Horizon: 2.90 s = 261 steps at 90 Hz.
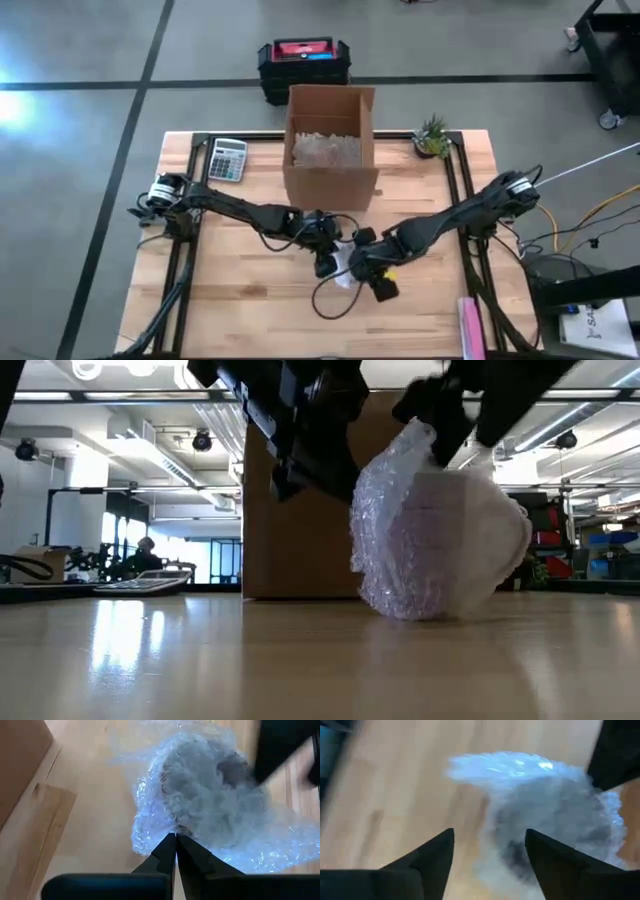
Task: Wrap mug
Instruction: Wrap the purple mug with bubble wrap, then put the wrapped purple mug into the box
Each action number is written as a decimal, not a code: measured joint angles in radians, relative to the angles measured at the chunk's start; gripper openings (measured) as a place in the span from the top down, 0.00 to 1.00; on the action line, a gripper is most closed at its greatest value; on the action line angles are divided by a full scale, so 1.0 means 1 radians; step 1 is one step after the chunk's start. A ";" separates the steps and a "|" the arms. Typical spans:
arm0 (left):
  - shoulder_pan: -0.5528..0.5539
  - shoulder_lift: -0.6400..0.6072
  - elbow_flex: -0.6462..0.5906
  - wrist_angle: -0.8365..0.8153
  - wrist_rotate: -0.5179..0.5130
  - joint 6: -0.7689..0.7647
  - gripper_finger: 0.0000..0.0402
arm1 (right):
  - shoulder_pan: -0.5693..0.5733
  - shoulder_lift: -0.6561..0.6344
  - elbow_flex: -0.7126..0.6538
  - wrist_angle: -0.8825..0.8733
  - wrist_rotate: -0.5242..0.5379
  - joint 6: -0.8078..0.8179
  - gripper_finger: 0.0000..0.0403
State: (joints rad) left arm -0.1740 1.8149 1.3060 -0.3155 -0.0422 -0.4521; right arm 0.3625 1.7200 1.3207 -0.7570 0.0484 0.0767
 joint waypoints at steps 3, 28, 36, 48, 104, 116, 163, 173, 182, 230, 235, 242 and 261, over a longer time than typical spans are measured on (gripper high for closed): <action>-0.001 0.000 0.000 -0.001 0.000 -0.001 1.00 | -0.001 0.027 -0.003 -0.002 0.015 0.010 0.40; -0.032 -0.022 0.000 -0.234 0.002 -0.076 1.00 | 0.019 0.174 0.002 0.001 0.121 -0.015 0.55; -0.050 -0.042 0.000 -0.287 0.000 -0.099 1.00 | 0.028 0.169 0.014 -0.007 0.115 -0.024 0.73; -0.083 -0.092 0.000 -0.298 -0.004 -0.099 1.00 | 0.037 0.130 0.048 -0.053 0.071 -0.044 0.96; -0.165 -0.468 -0.191 -0.299 -0.159 -0.001 1.00 | -0.084 -0.309 0.251 0.216 0.179 -0.364 0.98; -0.153 -0.547 -0.296 -0.237 -0.183 0.005 1.00 | -0.239 -0.325 0.299 0.351 0.212 -0.403 0.98; -0.145 -0.703 -0.612 0.069 -0.182 -0.060 1.00 | -0.745 0.227 1.034 -0.384 0.023 -0.312 0.98; -0.145 -0.699 -0.626 0.097 -0.181 -0.054 1.00 | -0.760 0.276 1.006 -0.409 -0.011 -0.323 0.98; -0.145 -0.690 -0.628 0.111 -0.182 -0.040 1.00 | -0.782 0.327 1.004 -0.444 -0.020 -0.313 0.98; -0.146 -0.669 -0.630 0.116 -0.183 -0.001 1.00 | -0.768 0.490 1.006 -0.490 -0.047 -0.324 0.88; -0.146 -0.669 -0.630 0.117 -0.183 -0.001 1.00 | -0.766 0.492 1.005 -0.496 -0.053 -0.325 0.81; -0.146 -0.669 -0.630 0.122 -0.183 -0.001 1.00 | -0.762 0.489 1.004 -0.506 -0.060 -0.330 0.70; -0.146 -0.669 -0.630 0.151 -0.184 -0.001 1.00 | -0.754 0.419 1.027 -0.528 -0.058 -0.325 0.46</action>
State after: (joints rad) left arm -0.3199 1.1461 0.6762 -0.1647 -0.2262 -0.4534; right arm -0.3917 2.1390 2.3478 -1.2846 -0.0096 -0.2485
